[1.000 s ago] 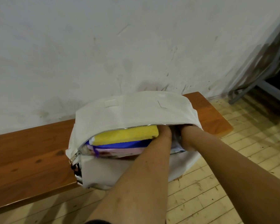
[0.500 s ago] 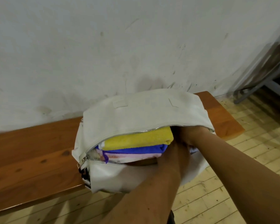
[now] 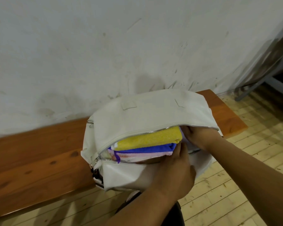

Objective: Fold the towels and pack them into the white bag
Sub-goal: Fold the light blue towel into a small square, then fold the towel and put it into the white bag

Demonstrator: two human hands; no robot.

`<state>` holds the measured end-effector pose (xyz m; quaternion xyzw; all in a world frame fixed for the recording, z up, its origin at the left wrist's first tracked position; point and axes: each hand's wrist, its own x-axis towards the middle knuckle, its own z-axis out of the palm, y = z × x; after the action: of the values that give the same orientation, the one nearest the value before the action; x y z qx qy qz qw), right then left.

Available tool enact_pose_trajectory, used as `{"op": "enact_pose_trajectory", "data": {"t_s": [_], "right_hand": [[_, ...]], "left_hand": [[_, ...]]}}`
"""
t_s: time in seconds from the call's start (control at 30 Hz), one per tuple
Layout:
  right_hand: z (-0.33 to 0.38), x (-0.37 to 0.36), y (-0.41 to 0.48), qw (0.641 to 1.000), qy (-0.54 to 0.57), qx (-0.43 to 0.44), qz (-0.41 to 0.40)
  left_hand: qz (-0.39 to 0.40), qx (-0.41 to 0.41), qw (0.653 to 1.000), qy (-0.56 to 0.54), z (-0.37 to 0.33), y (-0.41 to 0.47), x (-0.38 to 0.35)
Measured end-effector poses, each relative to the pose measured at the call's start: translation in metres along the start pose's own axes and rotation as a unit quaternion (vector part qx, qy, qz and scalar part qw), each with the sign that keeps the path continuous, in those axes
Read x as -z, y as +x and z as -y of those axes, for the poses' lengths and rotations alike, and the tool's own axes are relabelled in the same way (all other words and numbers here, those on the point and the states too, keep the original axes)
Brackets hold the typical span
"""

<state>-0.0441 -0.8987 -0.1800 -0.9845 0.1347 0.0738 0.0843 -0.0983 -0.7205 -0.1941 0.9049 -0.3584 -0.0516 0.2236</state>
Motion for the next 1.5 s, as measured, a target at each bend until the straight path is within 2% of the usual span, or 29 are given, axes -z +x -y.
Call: {"op": "enact_pose_trajectory", "data": {"t_s": [0.07,0.13,0.23,0.37,0.67,0.8,1.0,1.13,1.2,1.27,1.37,1.5], "right_hand": [[0.004,-0.004,-0.029,0.986,0.083,0.063,-0.133],[0.01,-0.007,-0.064,0.972,0.146,0.084,-0.164],[0.029,-0.015,-0.118,0.956,0.222,0.013,-0.191],[0.068,-0.024,-0.165,0.923,0.308,0.006,-0.231],[0.178,-0.006,-0.2,0.9,0.333,0.141,-0.242],[0.237,-0.014,-0.199,0.902,0.323,0.22,-0.186],[0.328,-0.042,-0.185,0.894,0.309,0.316,-0.074],[0.374,-0.052,-0.169,0.895,0.295,0.333,0.025],[0.391,-0.056,-0.163,0.892,0.3,0.333,0.05],[0.405,-0.061,-0.161,0.89,0.325,0.313,0.059],[0.421,-0.074,-0.159,0.89,0.36,0.267,0.089],[0.431,-0.09,-0.156,0.897,0.335,0.254,0.139]], "left_hand": [[0.021,-0.005,0.996,-0.081,0.008,-0.017,0.008],[0.032,-0.002,0.991,-0.127,0.016,-0.033,0.023],[0.026,-0.007,0.986,-0.167,0.025,-0.058,0.047],[0.006,0.017,0.982,-0.186,0.036,-0.088,0.071],[-0.023,0.09,0.971,-0.221,0.082,-0.16,0.137],[-0.044,0.109,0.972,-0.203,0.126,-0.206,0.164],[-0.072,0.206,0.969,-0.117,0.217,-0.291,0.199],[-0.069,0.274,0.956,-0.075,0.27,-0.334,0.226],[-0.064,0.303,0.949,-0.054,0.296,-0.35,0.242],[-0.062,0.349,0.935,-0.022,0.326,-0.365,0.256],[-0.066,0.439,0.895,0.043,0.373,-0.393,0.268],[-0.043,0.527,0.848,0.015,0.41,-0.413,0.267]]}}
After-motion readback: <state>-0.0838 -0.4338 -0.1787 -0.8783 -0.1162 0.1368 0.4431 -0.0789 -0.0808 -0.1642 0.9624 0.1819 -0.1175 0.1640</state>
